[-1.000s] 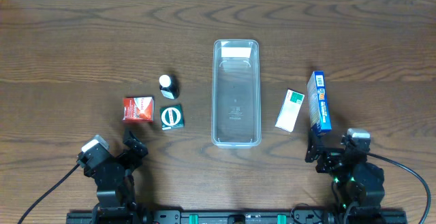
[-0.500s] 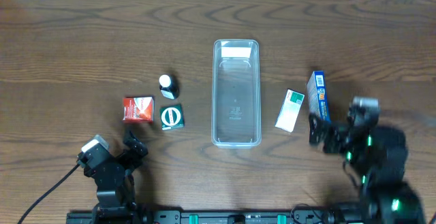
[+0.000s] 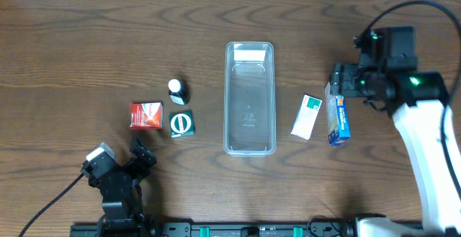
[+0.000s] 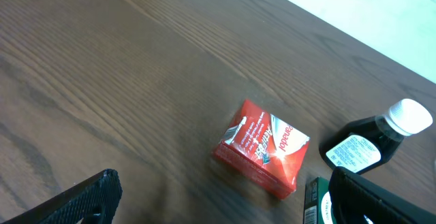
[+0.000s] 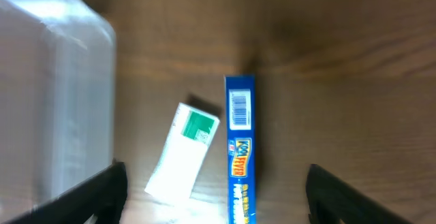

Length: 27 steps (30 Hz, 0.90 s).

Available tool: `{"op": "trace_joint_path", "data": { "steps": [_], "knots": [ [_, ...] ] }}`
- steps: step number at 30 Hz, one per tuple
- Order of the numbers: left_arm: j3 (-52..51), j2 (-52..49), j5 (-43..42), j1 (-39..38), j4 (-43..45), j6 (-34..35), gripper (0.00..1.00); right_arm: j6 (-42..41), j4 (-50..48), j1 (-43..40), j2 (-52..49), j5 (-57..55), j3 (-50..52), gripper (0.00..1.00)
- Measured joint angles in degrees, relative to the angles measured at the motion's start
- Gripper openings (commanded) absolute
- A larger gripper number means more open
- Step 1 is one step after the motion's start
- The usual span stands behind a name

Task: Pack container
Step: 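Reach the right gripper to the blue Kool Fever box and grasp it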

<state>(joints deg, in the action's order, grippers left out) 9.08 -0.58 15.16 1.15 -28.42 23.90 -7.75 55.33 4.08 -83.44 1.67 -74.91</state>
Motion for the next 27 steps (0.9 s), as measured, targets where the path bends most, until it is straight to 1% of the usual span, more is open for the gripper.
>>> {"op": "trace_joint_path", "data": {
  "steps": [4, 7, 10, 15, 18, 22, 27],
  "knots": [
    [0.00, 0.00, 0.00, 0.00, -0.02, 0.00, 0.98, 0.00, 1.60, 0.00, -7.91, -0.61, 0.00, 0.62],
    [0.00, 0.00, 0.00, 0.00, -0.02, 0.00, 0.98, -0.11, 3.28, 0.00, -11.50, -1.55, 0.02, 0.62],
    [0.00, 0.00, 0.00, 0.00, -0.02, 0.00, 0.98, -0.22, 4.20, 0.00, -13.31, -1.97, 0.02, 0.63],
    [0.00, 0.00, 0.00, 0.00, -0.02, 0.00, 0.98, -0.39, 4.24, 0.00, -13.84, -2.43, 0.63, 0.63],
    [0.00, 0.00, 0.00, 0.00, 0.00, 0.00, 0.98, -0.70, 3.63, 0.00, -13.84, -2.71, 2.78, 0.58],
    [0.00, 0.00, 0.00, 0.00, 0.00, 0.00, 0.98, -1.05, 0.90, -0.13, -13.84, -2.86, 6.86, 0.46],
    [0.00, 0.00, 0.00, 0.00, -0.02, 0.00, 0.98, -1.22, -2.01, -0.33, -13.86, -2.99, 7.91, 0.45]
  ]
}}
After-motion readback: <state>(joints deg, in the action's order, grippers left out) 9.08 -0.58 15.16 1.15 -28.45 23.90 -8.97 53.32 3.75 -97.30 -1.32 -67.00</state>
